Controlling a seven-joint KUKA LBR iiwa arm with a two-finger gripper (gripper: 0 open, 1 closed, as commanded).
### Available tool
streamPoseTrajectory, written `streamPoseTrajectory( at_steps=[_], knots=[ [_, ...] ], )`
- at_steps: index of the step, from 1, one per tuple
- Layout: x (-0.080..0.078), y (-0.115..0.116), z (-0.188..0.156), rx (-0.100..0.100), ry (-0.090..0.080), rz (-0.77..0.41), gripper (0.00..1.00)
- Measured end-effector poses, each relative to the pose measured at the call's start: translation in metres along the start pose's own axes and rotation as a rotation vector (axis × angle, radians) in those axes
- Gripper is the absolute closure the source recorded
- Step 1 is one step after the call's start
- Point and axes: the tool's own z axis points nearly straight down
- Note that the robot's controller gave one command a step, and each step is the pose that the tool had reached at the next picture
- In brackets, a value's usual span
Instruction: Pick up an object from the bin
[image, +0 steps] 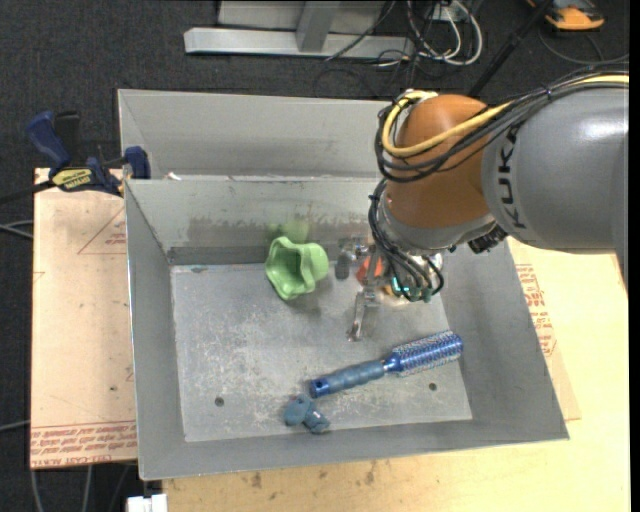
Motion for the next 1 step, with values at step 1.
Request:
streamPoseTrajectory(
  at_steps=[1],
  knots=[
    [0.0582, -0.0327, 0.1075, 0.001, 0.000, -0.210, 0.00]
  ],
)
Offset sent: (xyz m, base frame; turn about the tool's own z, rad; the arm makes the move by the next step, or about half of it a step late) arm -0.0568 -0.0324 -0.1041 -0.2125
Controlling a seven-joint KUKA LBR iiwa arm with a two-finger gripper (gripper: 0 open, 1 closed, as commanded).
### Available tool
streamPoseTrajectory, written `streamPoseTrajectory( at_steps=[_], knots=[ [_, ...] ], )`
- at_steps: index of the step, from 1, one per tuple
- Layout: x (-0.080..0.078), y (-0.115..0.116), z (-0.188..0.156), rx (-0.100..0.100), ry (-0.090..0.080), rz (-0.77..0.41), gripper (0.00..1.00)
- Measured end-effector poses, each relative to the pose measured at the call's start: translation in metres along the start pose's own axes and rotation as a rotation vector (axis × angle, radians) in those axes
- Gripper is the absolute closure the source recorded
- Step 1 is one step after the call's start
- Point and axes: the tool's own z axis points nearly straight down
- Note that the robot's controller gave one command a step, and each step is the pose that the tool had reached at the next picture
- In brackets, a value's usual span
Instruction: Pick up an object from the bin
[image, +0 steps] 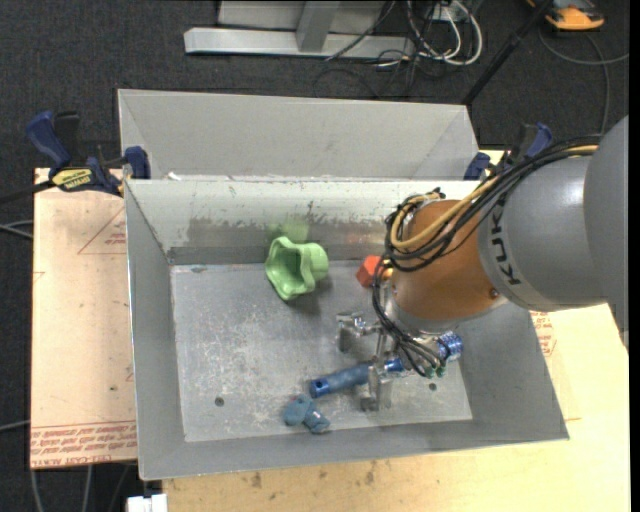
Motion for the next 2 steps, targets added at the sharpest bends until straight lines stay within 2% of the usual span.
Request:
streamPoseTrajectory(
  at_steps=[1, 2],
  knots=[
    [-0.003, 0.000, -0.003, 0.001, -0.008, 0.000, 1.00],
    [0.000, 0.008, -0.122, 0.002, -0.016, 0.035, 1.00]
  ],
)
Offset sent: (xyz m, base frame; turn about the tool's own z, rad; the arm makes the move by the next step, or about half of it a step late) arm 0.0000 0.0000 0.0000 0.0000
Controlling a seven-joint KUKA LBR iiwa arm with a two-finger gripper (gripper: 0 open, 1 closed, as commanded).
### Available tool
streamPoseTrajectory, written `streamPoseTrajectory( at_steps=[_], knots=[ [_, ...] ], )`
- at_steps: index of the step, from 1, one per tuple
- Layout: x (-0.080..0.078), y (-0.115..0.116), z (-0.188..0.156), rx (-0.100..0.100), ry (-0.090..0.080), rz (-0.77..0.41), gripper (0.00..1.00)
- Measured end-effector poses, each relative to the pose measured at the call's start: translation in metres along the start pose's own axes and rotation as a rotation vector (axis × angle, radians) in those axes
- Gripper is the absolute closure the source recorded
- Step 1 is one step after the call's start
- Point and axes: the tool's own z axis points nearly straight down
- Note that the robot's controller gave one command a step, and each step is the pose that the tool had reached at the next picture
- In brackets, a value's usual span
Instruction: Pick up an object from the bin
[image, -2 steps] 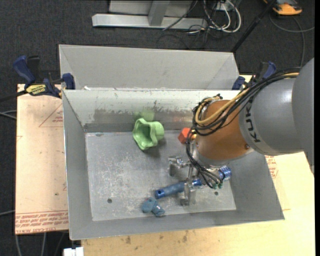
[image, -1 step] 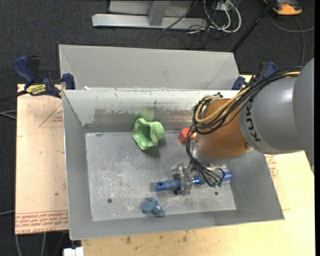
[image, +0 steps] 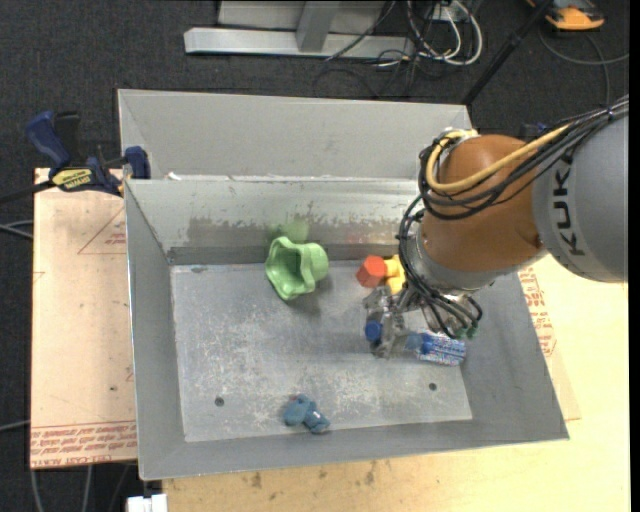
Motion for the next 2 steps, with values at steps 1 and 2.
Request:
streamPoseTrajectory(
  at_steps=[1, 2],
  knots=[
    [0.0137, 0.0223, -0.1241, 0.000, -0.003, -0.024, 1.00],
    [0.0145, 0.0217, -0.1193, -0.001, 0.006, -0.021, 0.00]
  ],
)
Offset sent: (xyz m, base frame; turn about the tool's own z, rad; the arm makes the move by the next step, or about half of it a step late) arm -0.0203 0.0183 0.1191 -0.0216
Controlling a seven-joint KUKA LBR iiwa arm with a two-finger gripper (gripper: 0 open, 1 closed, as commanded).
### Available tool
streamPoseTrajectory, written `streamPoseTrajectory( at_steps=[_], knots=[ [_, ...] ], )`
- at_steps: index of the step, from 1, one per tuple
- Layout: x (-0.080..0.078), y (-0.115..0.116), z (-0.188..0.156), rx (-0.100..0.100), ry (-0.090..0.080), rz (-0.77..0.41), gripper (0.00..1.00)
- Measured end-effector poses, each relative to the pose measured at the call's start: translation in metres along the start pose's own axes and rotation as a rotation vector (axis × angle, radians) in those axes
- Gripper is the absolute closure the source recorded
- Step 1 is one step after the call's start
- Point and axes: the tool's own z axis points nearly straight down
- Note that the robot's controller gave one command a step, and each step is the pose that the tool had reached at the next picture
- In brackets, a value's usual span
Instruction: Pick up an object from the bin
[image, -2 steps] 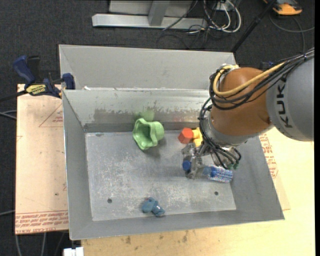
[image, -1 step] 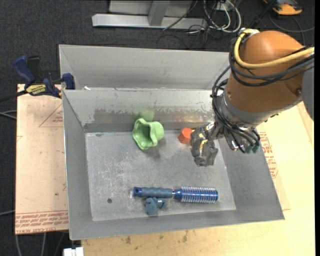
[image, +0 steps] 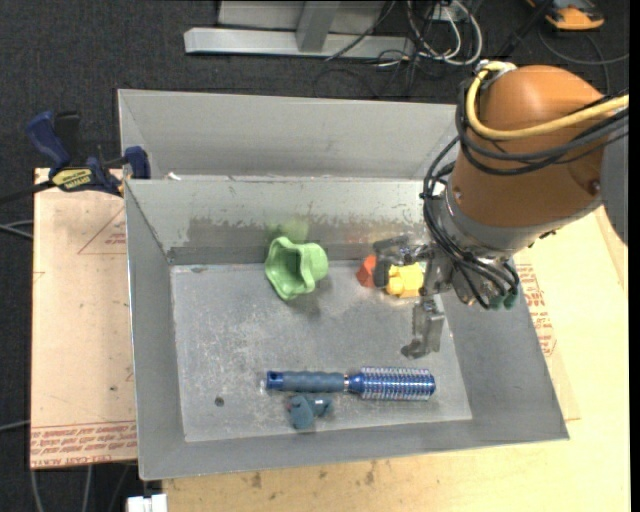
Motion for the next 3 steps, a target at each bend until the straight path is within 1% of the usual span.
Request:
streamPoseTrajectory(
  at_steps=[1, 2, 3],
  knots=[
    [0.028, 0.011, 0.130, -0.002, 0.011, -0.077, 0.00],
    [0.002, -0.012, 0.241, -0.002, 0.008, -0.058, 0.00],
    [0.000, -0.011, 0.237, -0.001, 0.003, -0.059, 1.00]
  ],
)
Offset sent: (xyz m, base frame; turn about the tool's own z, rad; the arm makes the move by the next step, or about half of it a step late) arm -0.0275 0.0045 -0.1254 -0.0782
